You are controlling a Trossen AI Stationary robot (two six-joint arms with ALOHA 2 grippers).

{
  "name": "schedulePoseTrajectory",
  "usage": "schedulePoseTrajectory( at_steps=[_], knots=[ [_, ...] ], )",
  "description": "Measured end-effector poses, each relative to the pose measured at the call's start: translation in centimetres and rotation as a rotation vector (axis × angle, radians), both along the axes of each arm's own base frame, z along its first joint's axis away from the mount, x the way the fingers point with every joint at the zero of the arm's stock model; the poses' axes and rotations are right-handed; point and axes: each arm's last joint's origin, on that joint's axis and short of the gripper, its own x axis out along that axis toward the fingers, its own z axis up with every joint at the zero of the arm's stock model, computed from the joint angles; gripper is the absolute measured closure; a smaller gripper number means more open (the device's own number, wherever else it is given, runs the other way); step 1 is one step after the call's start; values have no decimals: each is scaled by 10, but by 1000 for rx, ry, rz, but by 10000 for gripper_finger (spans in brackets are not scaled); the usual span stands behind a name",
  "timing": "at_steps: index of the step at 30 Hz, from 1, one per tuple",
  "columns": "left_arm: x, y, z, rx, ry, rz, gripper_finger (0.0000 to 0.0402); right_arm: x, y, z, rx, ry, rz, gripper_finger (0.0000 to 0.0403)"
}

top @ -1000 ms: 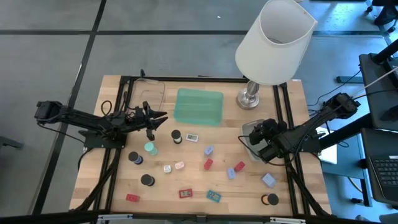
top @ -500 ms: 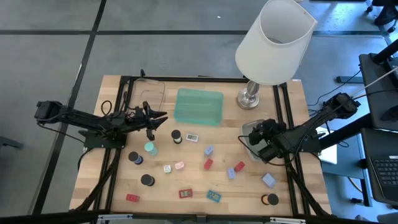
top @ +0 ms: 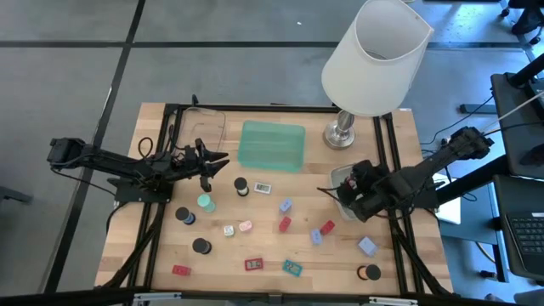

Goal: Pick & Place Office items
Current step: Put the top right red charger adapter into the green bin

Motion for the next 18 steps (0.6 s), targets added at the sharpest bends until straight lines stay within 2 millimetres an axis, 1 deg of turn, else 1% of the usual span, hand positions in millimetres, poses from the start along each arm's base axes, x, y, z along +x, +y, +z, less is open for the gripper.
schedulePoseTrajectory(
  at_steps=[3,5,7,11,14,18],
  knots=[
    [0,0,0,0,0,0,295,11,10,19,17,-62,154,72],
    [0,0,0,0,3,0,295,18,20,23,6,-87,336,72],
    [0,0,-1,1,14,-1,295,26,33,22,-16,-101,517,72],
    [0,0,-3,1,30,0,295,33,55,6,-81,-10,766,72],
    [0,0,-3,1,30,0,295,38,65,-8,-148,85,871,72],
    [0,0,-3,0,32,15,295,45,73,-26,-196,186,940,72]
  ],
)
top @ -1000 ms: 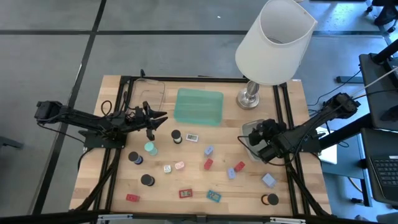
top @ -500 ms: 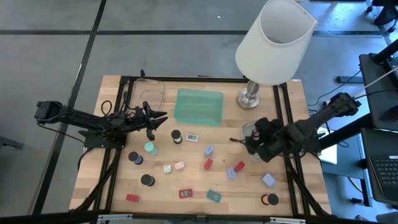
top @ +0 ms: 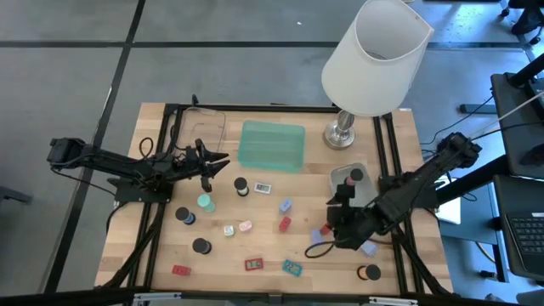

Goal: Pick & Place Office items
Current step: Put the top right red charger adapter into the green bin

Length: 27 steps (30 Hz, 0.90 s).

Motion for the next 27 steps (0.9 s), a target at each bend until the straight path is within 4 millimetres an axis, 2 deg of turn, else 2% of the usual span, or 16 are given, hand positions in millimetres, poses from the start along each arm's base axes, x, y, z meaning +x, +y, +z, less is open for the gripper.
schedulePoseTrajectory(
  at_steps=[4,11,14,20,27],
  knots=[
    [0,1,-2,-1,24,22,295,7,5,-17,19,118,61,72],
    [-1,3,-7,-5,69,102,295,13,15,-35,191,310,199,72],
    [-1,3,-7,-5,77,123,295,16,14,-37,204,317,179,72],
    [-1,3,-7,-5,77,123,295,19,9,-38,125,271,134,72],
    [-1,3,-7,-6,76,122,295,20,12,-38,161,263,146,72]
  ],
)
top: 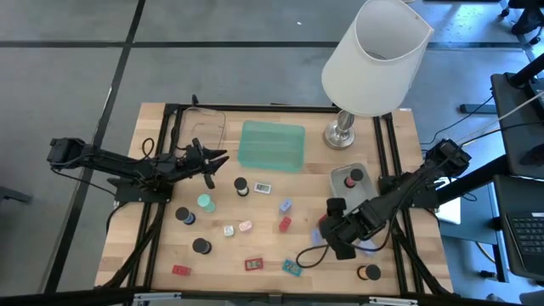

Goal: Pick & Place Office items
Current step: Put the top right red charger adapter into the green bin

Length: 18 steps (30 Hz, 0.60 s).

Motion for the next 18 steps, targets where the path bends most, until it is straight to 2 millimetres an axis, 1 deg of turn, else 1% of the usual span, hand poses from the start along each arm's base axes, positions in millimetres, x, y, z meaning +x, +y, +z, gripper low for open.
schedulePoseTrajectory(
  at_steps=[8,14,16,18],
  knots=[
    [0,0,0,0,0,0,295,5,3,2,40,-63,-48,72],
    [0,0,0,0,-1,0,295,14,4,6,-10,-228,-125,72],
    [0,0,0,0,-1,-1,295,13,3,6,-47,-225,-101,72],
    [0,0,0,0,0,-1,295,10,2,4,-68,-186,-54,72]
  ],
)
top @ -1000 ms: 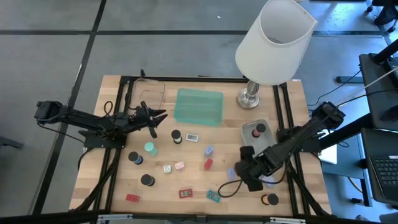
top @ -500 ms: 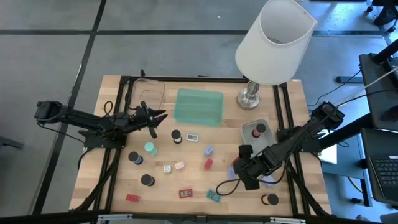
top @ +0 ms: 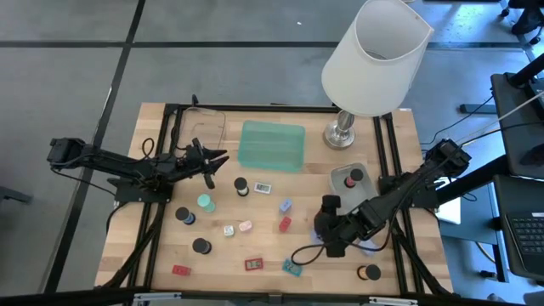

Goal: Pick & Place Office items
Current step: Put the top right red charger adapter into the green bin

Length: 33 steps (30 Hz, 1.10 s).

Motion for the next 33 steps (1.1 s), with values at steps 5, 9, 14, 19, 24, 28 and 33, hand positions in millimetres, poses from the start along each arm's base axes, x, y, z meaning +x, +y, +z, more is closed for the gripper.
schedulePoseTrajectory(
  at_steps=[5,9,14,19,24,28,33],
  knots=[
    [0,0,0,0,0,0,295,-1,0,-1,-68,32,146,72],
    [0,0,0,0,0,0,295,0,-4,-1,-111,46,215,72],
    [0,0,0,0,0,0,295,3,-13,-2,-91,91,211,72],
    [0,0,0,0,0,0,295,1,-23,-13,-87,145,199,72],
    [0,0,0,0,0,0,295,-4,-29,-26,-90,184,193,72],
    [0,0,0,0,0,1,295,-6,-33,-34,-106,187,222,72],
    [0,0,0,0,0,1,295,-6,-38,-40,-102,184,215,75]
  ],
)
